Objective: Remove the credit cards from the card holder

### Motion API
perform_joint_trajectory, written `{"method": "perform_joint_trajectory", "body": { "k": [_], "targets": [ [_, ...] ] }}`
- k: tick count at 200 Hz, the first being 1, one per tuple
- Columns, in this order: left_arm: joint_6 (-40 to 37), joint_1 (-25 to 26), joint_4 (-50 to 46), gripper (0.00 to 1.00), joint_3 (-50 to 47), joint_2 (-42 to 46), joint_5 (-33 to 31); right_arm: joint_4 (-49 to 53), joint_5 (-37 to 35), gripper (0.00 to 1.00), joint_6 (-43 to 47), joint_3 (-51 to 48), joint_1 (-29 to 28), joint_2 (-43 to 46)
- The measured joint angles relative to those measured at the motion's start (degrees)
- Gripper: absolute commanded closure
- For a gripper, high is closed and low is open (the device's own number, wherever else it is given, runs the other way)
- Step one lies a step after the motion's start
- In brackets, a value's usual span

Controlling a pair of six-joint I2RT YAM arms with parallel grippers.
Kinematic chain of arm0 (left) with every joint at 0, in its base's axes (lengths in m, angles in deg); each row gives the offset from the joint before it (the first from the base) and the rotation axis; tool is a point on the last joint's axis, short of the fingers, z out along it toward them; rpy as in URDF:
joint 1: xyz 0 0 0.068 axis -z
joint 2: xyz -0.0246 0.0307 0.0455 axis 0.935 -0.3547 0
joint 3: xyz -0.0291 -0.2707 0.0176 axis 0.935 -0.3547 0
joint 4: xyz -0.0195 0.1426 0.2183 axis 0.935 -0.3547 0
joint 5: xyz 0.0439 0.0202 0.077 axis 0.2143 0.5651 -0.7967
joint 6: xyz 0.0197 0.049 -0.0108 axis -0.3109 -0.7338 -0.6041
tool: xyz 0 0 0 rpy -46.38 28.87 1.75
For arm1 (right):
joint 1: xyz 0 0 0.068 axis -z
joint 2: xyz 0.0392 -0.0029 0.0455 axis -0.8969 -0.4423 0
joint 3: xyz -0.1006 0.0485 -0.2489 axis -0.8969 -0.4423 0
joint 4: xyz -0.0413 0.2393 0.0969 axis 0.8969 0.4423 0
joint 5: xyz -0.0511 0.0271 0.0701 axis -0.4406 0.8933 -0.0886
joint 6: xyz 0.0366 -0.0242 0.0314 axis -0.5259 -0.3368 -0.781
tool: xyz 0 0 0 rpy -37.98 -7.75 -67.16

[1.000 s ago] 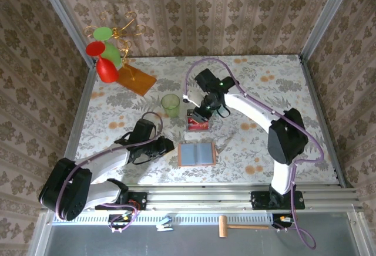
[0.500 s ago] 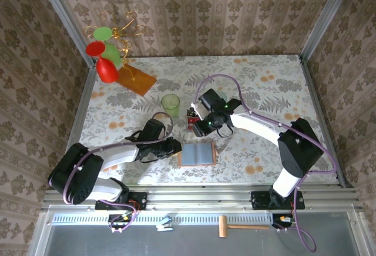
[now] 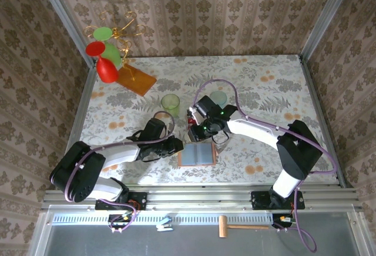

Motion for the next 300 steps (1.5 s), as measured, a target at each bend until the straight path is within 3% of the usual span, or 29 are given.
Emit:
{"method": "perform_joint_trajectory", "body": {
  "k": [129, 166, 228, 300],
  "targets": [
    [2.60, 0.35, 6.95, 0.89, -2.34, -4.02, 1.11, -2.16, 3.63, 0.78, -11.61, 0.48, -1.33, -3.58],
    [2.91, 0.44, 7.17, 0.87, -2.58, -3.96, 1.11, -3.69, 5.29, 0.78, -13.33, -0.15, -1.40, -4.46],
    [2.47, 0.44, 1.33, 0.87, -2.91, 3.74, -0.68, -5.95, 7.85, 0.78, -15.43, -2.05, -3.06, -7.41],
    [2.34, 0.44, 0.44, 0.90, -5.20, 1.11, -0.63, -6.80, 8.41, 0.77, -16.48, -2.58, -4.28, -10.38]
  ]
}}
